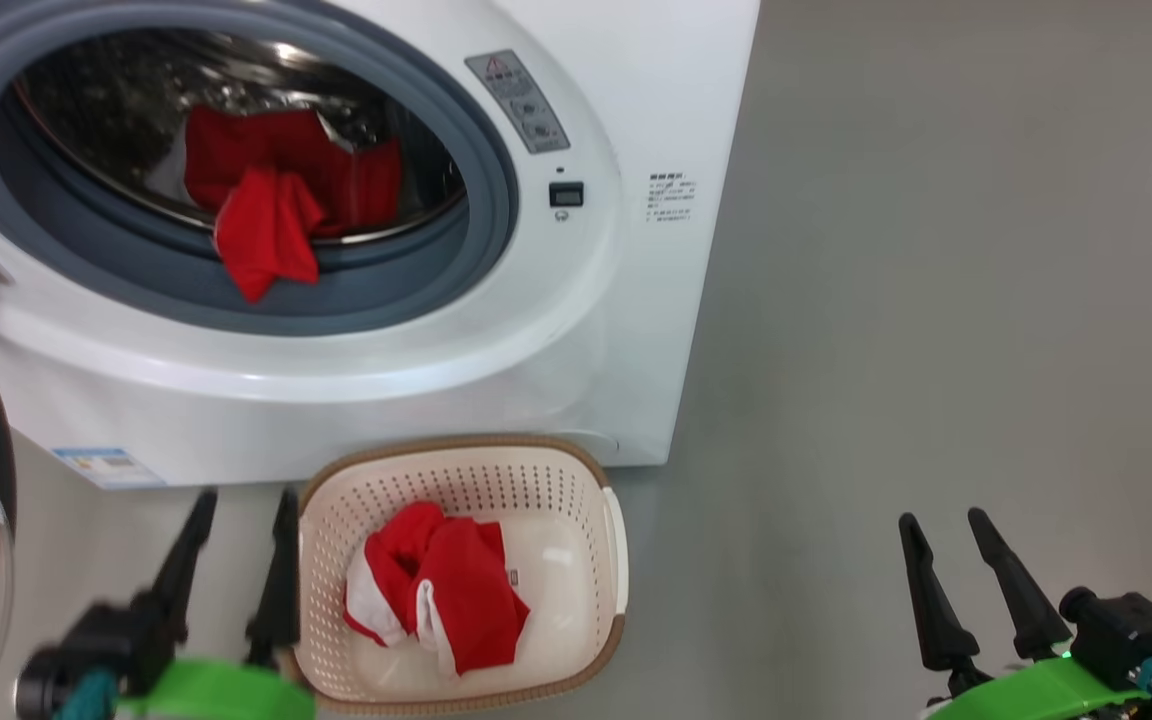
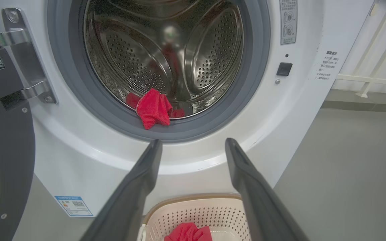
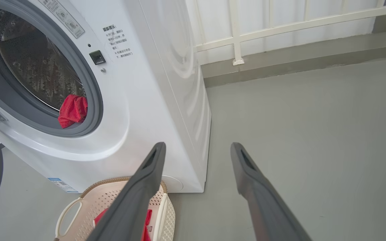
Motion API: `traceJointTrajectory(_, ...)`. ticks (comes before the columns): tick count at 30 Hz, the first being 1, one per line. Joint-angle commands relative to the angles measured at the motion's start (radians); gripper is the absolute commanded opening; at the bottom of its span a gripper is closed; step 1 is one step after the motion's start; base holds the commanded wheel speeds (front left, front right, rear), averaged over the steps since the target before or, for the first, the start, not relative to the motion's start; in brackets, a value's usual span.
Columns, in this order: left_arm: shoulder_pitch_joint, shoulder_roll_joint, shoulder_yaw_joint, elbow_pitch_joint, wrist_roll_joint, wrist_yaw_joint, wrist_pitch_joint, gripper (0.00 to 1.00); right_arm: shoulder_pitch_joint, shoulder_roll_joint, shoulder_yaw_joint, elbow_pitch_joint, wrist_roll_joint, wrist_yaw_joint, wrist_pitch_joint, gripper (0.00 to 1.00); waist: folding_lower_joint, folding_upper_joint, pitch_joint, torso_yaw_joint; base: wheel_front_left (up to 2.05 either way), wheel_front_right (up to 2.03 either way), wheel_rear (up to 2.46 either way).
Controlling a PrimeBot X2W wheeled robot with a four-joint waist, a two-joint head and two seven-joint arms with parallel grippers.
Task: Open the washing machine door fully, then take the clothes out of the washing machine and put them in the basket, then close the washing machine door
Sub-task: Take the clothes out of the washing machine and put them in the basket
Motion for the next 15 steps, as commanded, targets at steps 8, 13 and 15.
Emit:
traceJointTrajectory(8,-0.367,0.098,-0.014,0.184,-0.013,0.002,-0.005,1.00,-0.106,0.001,0.047,-0.035,-0.020,0.007,-0.006,1.00,0.0000,-0.0001,0.160,-0.022,0.00,0.00,0.00)
traceJointTrajectory(13,-0.571,0.151,-0.024,0.354,-0.024,0.002,-0.005,1.00,-0.147,0.003,0.060,-0.037,-0.006,0.007,-0.006,1.00,0.0000,-0.0001,0.238,-0.056,0.00,0.00,0.00)
traceJointTrajectory(15,-0.640,0.175,-0.024,0.433,-0.026,0.002,-0.005,1.00,-0.158,0.003,0.062,-0.039,0.006,0.007,-0.006,1.00,0.0000,-0.0001,0.262,-0.073,0.00,0.00,0.00)
